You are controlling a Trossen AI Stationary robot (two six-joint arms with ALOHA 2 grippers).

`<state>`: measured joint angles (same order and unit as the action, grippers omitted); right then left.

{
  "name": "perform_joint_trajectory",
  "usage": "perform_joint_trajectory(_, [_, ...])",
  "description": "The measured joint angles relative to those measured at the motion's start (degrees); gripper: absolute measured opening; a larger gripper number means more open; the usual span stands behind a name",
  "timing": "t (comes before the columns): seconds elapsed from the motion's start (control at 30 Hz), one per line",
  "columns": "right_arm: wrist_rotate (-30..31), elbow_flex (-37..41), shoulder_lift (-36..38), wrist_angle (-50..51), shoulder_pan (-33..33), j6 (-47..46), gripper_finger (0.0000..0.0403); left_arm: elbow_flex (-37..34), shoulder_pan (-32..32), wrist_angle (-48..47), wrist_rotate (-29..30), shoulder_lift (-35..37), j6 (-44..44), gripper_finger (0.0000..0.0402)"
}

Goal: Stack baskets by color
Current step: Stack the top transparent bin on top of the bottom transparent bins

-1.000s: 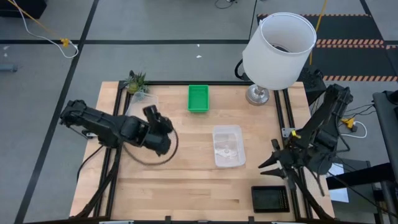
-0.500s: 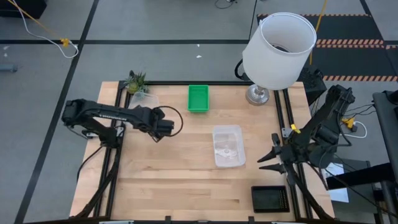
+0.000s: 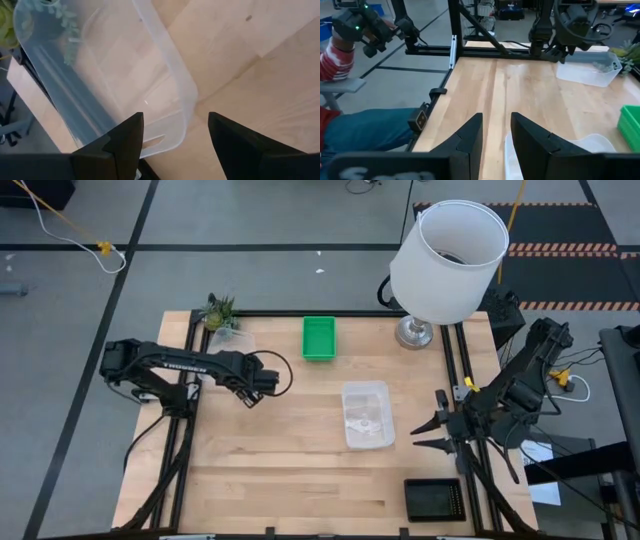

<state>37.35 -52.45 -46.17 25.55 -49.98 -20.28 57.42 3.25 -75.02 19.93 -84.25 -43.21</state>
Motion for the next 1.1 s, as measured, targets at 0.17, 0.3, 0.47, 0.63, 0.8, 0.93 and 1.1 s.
perform_joint_trajectory(0.17, [-0.1,0.0,0.0,0.0,0.9,0.6,0.0098,-2.1,0.0,2.1,-0.9,0.0,1.6,0.0223])
perform_joint_trajectory(0.3, [-0.1,0.0,0.0,-0.1,1.3,1.8,0.0098,-3.9,0.5,2.8,-2.1,0.0,3.6,0.0222])
perform_joint_trajectory(0.47, [-0.1,0.0,0.0,-1.1,2.0,3.3,0.0098,-5.1,0.4,7.6,-2.8,0.0,10.2,0.0190])
perform_joint_trajectory(0.63, [-0.1,0.0,0.0,-1.4,2.8,4.2,0.0098,-5.3,0.4,9.5,-5.1,0.0,14.4,0.0109])
perform_joint_trajectory(0.8, [-0.1,0.0,0.0,-1.3,3.6,4.5,0.0098,-5.3,0.4,7.5,-5.4,0.0,15.2,0.0021])
perform_joint_trajectory(0.93, [-0.1,0.0,0.0,-1.4,3.7,4.5,0.0098,-5.2,-0.5,7.9,-5.2,0.0,16.7,0.0012])
perform_joint_trajectory(1.1, [0.1,0.0,-0.1,-4.8,4.6,5.7,0.0098,-2.7,-4.3,5.7,-5.0,0.0,17.6,0.0006])
